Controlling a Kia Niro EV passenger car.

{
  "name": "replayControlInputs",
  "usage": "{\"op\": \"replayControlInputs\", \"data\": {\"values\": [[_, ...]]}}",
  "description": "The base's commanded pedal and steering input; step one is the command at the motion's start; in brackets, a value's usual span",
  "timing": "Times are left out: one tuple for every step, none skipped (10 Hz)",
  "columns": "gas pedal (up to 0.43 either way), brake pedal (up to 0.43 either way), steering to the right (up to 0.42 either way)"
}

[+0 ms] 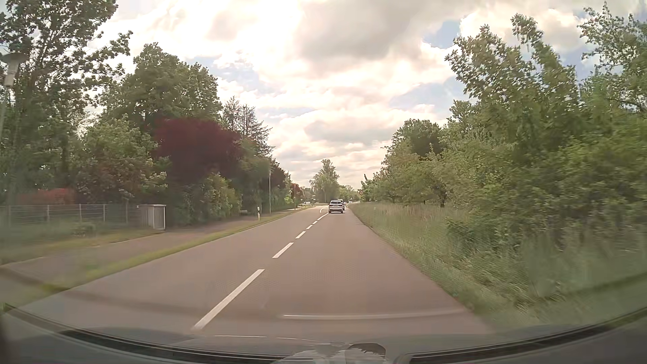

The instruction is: Follow the waypoints while adhering to traffic rules and regulations

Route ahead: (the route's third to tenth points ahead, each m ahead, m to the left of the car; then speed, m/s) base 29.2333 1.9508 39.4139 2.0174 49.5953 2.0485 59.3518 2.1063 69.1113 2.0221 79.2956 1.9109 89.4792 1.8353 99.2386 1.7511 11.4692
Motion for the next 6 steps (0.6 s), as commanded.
{"op": "replayControlInputs", "data": {"values": [[0.098, 0.000, 0.001], [0.098, 0.000, 0.001], [0.098, 0.000, 0.001], [0.098, 0.000, 0.001], [0.098, 0.000, 0.001], [0.098, 0.000, 0.000]]}}
